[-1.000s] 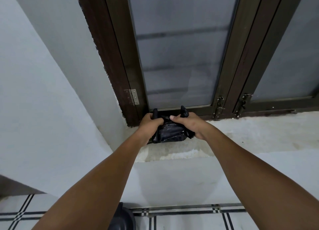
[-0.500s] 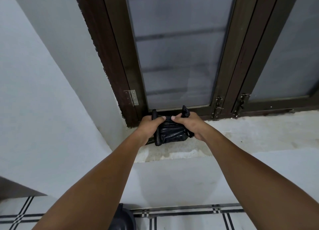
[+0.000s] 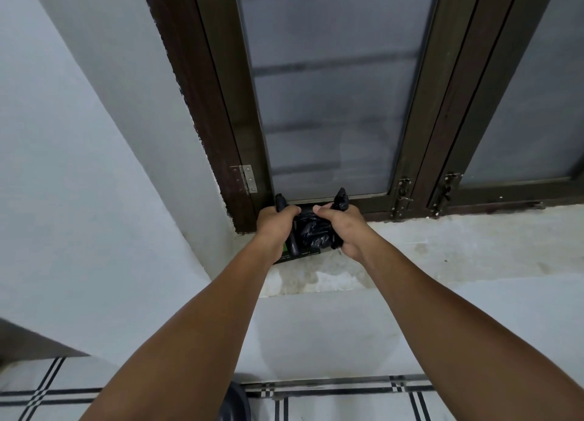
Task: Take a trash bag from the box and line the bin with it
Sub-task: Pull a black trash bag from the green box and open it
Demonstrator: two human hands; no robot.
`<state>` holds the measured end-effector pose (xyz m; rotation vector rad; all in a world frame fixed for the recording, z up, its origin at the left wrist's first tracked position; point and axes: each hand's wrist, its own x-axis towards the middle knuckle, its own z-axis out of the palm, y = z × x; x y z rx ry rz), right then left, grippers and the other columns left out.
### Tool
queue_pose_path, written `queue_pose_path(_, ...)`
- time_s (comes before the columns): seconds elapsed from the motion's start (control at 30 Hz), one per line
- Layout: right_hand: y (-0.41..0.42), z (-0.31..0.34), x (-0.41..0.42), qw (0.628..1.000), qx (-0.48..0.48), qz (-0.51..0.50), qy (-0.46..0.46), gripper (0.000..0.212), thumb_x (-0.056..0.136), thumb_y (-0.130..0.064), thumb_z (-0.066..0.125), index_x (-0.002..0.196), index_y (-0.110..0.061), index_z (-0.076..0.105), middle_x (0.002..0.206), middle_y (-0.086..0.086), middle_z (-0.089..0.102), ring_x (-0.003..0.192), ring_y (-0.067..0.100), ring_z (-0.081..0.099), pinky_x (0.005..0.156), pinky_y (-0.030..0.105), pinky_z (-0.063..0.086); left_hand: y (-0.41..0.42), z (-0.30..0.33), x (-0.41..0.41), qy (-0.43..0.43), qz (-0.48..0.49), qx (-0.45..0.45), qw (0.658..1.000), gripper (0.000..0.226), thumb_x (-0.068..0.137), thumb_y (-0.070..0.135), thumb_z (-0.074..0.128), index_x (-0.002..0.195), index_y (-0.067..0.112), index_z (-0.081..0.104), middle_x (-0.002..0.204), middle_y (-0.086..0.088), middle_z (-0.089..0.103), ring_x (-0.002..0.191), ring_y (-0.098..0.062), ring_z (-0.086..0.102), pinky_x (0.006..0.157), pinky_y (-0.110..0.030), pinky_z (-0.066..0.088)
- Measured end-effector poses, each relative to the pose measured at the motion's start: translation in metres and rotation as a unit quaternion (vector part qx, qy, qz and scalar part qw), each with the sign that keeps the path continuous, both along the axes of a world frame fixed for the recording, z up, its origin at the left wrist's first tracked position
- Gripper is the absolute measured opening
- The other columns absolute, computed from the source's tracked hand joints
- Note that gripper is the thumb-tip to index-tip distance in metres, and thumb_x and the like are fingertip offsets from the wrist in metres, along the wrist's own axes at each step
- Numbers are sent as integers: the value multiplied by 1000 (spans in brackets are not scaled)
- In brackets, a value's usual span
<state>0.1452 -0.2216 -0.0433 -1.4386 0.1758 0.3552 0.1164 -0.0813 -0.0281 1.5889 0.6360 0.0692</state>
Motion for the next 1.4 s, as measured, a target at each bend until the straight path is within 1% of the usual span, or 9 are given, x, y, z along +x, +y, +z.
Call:
queue_pose_path(0.13, 4, 5, -1, 999, 18, -31, 18, 12, 88, -15, 78, 91, -8, 68, 106, 23, 75, 98, 37, 73, 89, 51, 60, -3, 7, 1, -5, 26, -16, 1000, 9, 90, 18, 69, 91, 9, 68, 95, -13, 73, 77, -22, 69, 57, -25, 49)
queue_pose_path(0.33, 10, 3, -1, 997, 30, -56, 39, 28, 88, -18, 78, 109, 0, 71, 103, 17, 77, 93, 31, 74, 68, 33, 58, -10, 10, -1, -1, 58, -58, 997, 10, 90, 16, 67, 88, 10, 60, 94, -13, 70, 72, -23, 68, 55, -26, 50)
queue_pose_path(0.57, 17, 1, -10, 991, 84, -95, 42, 10, 89, -14, 76, 94, -7, 71, 97, 13, 76, 93, 29, 74, 88, 44, 61, -15, 10, -3, 6, 79, -134, 988, 17, 91, 15, 67, 104, 8, 58, 95, -12, 68, 75, -23, 68, 55, -27, 53)
queue_pose_path(0.67, 19, 2, -13, 987, 103, -109, 51, 11, 90, -13, 76, 96, -7, 70, 98, 14, 76, 91, 28, 74, 85, 43, 62, -15, 12, -4, 11, 82, -155, 984, 12, 92, 14, 67, 96, 11, 56, 92, -11, 68, 74, -23, 68, 54, -28, 54)
queue_pose_path(0.8, 20, 8, -14, 986, 105, -122, 50, 10, 90, -12, 75, 95, -8, 68, 96, 13, 74, 84, 25, 72, 72, 34, 61, -15, 13, -4, 12, 82, -148, 986, 15, 91, 14, 67, 101, 9, 57, 90, -11, 68, 72, -23, 68, 54, -28, 56)
queue_pose_path(0.9, 20, 7, -16, 987, 97, -120, 51, 11, 90, -12, 75, 94, -8, 67, 97, 13, 74, 87, 27, 73, 77, 39, 62, -14, 12, -4, 18, 80, -132, 988, 16, 91, 14, 67, 102, 7, 59, 93, -13, 69, 74, -24, 69, 54, -29, 57)
queue_pose_path(1.03, 1, 10, -7, 998, 30, -45, 32, 25, 88, -23, 78, 105, -5, 69, 100, 16, 77, 90, 31, 76, 84, 49, 62, 0, 5, -4, -12, -29, -40, 999, 15, 93, 26, 70, 94, 11, 68, 94, -12, 75, 80, -23, 73, 74, -32, 60)
queue_pose_path(1.3, -25, 22, 1, 993, -20, 117, 5, 35, 88, -35, 78, 111, -10, 74, 103, 12, 79, 96, 29, 76, 89, 46, 61, 24, 12, 0, -12, -191, -1, 981, 63, 64, 45, 92, 112, 9, 73, 103, -8, 79, 99, -23, 75, 97, -41, 57)
queue_pose_path(1.4, -33, 21, -1, 986, -30, 160, 22, 38, 84, -34, 82, 110, -6, 75, 103, 14, 78, 95, 29, 76, 82, 40, 61, 29, 13, 0, -1, -219, 12, 976, 41, 77, 30, 88, 109, 11, 72, 108, -9, 77, 101, -22, 73, 93, -34, 57)
